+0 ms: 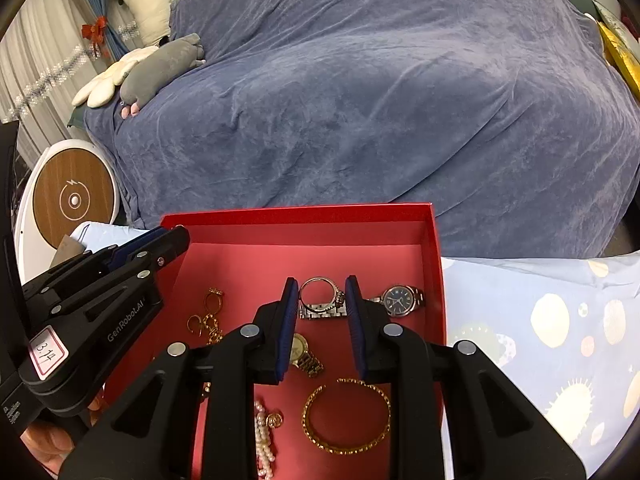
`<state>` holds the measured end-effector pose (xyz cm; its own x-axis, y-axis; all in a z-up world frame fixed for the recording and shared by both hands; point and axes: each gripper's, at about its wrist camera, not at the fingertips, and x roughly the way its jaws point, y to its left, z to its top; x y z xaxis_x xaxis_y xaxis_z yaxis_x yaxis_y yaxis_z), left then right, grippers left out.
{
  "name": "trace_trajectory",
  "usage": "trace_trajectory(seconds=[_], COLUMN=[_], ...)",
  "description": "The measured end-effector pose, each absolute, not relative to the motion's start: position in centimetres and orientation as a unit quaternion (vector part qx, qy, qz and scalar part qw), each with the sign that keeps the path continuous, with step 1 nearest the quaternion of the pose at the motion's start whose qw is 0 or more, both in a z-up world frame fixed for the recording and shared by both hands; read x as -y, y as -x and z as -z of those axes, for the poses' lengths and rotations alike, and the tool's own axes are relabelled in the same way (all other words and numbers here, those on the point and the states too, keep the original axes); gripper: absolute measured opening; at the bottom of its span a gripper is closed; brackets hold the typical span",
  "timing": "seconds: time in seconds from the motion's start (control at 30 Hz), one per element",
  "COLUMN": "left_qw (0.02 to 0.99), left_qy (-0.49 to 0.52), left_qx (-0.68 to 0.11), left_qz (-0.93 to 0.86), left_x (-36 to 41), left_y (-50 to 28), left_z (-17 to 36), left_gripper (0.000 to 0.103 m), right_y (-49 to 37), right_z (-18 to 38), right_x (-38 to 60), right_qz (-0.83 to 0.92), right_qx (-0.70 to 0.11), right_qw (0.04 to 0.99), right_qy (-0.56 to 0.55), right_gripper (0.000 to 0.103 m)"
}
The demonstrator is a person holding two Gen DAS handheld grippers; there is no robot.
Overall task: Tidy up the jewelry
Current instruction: 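Carry ring and earring into the red box and open both tools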
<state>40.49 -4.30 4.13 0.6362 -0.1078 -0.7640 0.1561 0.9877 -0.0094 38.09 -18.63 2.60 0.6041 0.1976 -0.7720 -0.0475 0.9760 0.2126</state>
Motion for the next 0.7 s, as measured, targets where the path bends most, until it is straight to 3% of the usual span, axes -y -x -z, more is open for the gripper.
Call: trace_trajectory(seconds=[0.6, 0.7], left_qw=[0.894, 0.893], left_qy=[-0.029, -0.031], left_qx=[-0.443, -0.445], left_qz=[0.068, 0.063], left_x=[4.8, 4.8], left_y=[-42.5, -42.5], left_z=[-2.1, -1.8], left_gripper=[0.016, 0.02], right_y=[-40.1, -40.3], right_z=[-0.8, -0.5], right_x=[18.9, 19.0], right_qz=[-0.064, -0.063], right_qx=[-0.468, -0.475], right_qw=[0.877, 0.872], right_qy=[-0.094, -0.099], right_gripper=[0.024, 0.024])
